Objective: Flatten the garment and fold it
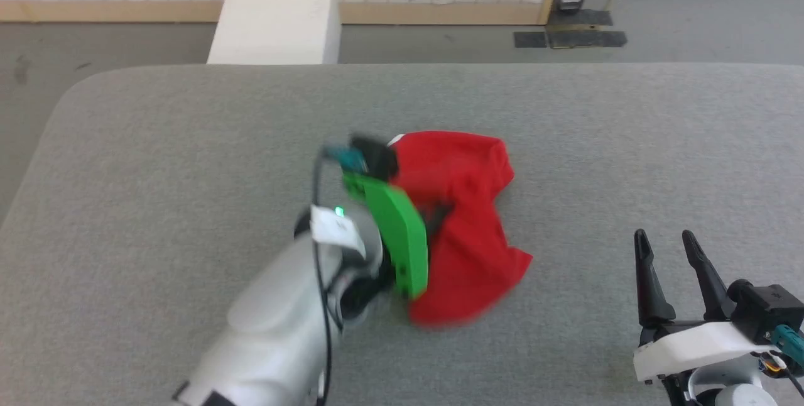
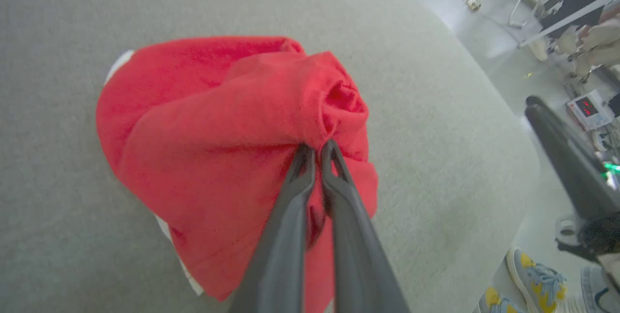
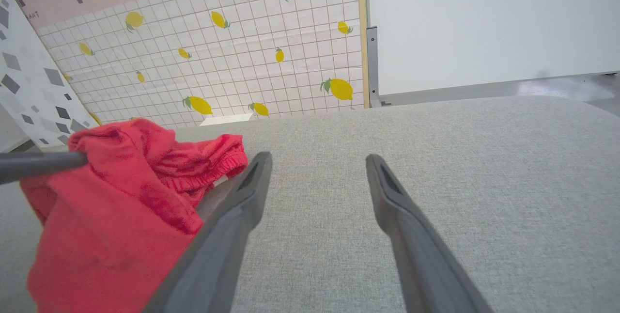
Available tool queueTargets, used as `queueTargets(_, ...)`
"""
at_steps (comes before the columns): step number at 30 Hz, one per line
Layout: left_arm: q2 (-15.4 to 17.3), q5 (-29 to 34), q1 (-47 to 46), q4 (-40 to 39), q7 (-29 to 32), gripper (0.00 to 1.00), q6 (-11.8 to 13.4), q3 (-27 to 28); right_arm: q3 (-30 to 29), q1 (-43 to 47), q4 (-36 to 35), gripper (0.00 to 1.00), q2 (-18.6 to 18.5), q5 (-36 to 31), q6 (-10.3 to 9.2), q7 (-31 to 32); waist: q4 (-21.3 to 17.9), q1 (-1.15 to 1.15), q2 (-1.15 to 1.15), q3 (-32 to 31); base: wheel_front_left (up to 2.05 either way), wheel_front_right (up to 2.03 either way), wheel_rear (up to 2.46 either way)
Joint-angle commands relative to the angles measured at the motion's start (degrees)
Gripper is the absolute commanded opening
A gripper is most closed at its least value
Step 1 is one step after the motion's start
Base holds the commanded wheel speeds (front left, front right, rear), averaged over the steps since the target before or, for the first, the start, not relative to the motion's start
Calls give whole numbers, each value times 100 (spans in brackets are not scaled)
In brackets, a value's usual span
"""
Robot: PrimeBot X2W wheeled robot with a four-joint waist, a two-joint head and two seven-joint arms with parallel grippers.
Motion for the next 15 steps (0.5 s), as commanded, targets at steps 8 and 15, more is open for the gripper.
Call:
queueTargets(8,-175,-576,507,495,859,100,-25,-275,-18,125,1,100,1,78,-8,-7,63,0,0,-112,0,0,0)
queueTargets(15,-101,-1032,364,62,376,100,30,452,-69,142,35,100,1,81,-8,-9,342,0,0,-288,0,0,0)
